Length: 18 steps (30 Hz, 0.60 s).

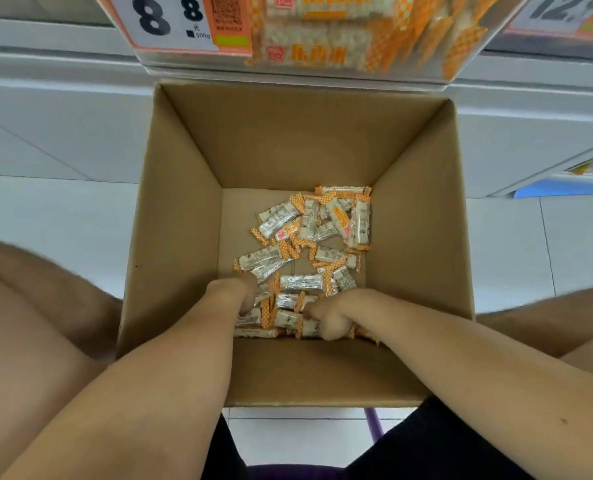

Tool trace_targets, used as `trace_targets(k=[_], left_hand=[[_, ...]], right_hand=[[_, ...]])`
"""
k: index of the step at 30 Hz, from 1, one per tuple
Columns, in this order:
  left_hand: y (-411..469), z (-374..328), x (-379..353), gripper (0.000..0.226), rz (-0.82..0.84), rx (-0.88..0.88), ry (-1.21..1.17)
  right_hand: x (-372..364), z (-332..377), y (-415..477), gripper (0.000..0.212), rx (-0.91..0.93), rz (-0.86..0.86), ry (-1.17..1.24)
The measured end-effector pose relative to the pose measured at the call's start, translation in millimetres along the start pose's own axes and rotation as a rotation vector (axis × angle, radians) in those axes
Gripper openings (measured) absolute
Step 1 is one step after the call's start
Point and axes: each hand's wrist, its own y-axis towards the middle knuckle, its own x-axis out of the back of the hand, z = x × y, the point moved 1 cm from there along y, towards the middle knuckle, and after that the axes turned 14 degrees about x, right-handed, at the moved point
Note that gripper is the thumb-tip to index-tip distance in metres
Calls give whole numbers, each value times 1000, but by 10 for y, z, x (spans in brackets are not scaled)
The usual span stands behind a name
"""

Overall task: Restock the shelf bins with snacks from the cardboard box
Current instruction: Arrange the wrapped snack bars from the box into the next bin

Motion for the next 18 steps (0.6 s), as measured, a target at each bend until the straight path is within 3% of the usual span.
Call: trace_targets(k=[2,4,5,9,13,18], left_hand=[[31,-25,-32,86,36,-34,-35],[-3,-36,-31,117,91,-76,-47],[-36,-41,-15,121,109,-85,-57],[-89,-31,50,83,95,-92,-85],[-145,-9,135,34,56,-167,-452],[-517,9,343,37,161,-209,-921]], right_hand=[[-79,-6,26,49,-10,30,-1],[-113,-15,37,56,3,54,-1],[-103,-11,19,61,12,70,-9],[-3,-9,-72,57,56,62,17],[23,4,-220,54,84,-14,39],[249,95,-574,64,97,-257,157]])
